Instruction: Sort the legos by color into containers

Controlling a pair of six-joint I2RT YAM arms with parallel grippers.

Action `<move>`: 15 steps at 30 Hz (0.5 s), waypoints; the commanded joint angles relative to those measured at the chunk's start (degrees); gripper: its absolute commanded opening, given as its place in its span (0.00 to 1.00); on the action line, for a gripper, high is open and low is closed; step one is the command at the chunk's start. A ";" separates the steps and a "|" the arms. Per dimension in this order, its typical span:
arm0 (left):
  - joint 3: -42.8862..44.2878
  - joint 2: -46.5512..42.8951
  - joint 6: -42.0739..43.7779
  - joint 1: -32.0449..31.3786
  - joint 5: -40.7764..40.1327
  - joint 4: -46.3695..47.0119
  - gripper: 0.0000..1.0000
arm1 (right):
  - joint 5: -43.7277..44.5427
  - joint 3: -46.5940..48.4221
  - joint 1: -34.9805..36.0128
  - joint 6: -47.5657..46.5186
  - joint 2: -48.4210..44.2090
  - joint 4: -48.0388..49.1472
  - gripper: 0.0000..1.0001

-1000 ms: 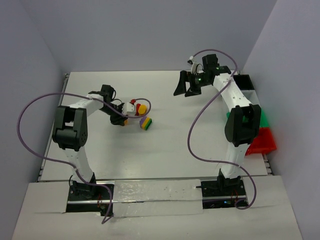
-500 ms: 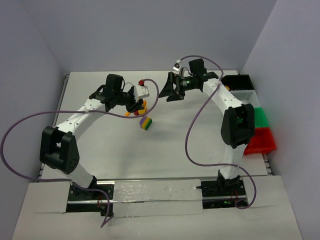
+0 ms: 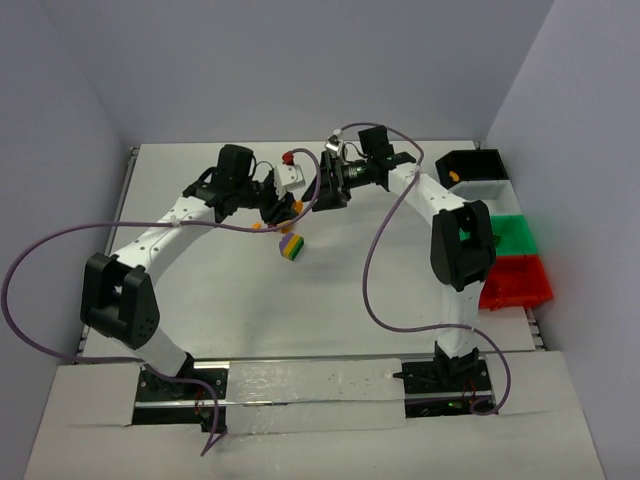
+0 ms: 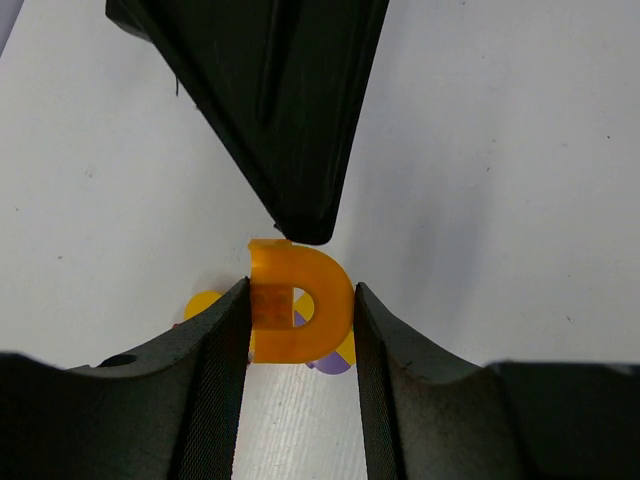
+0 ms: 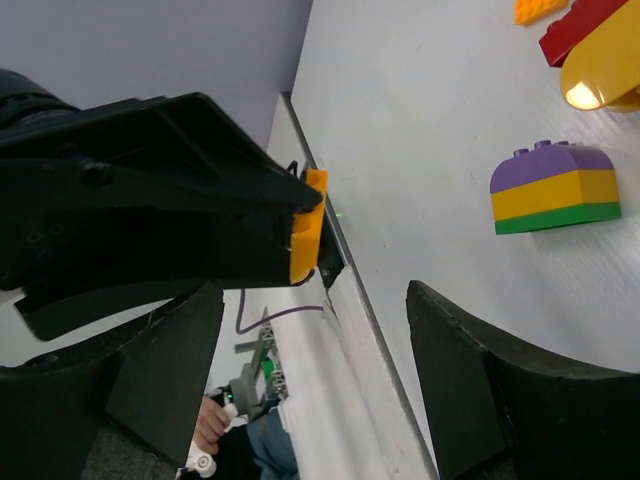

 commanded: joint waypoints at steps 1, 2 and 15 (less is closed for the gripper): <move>2.83 0.36 -1.70 -0.62 2.42 1.98 0.00 | -3.38 0.10 0.88 3.58 1.58 4.47 0.79; 2.92 0.45 -1.70 -0.72 2.36 1.97 0.00 | -3.26 0.83 1.14 3.31 1.82 4.18 0.77; 4.23 1.22 -2.31 -1.66 2.42 2.00 0.00 | -4.04 1.91 3.05 4.88 4.27 5.37 0.37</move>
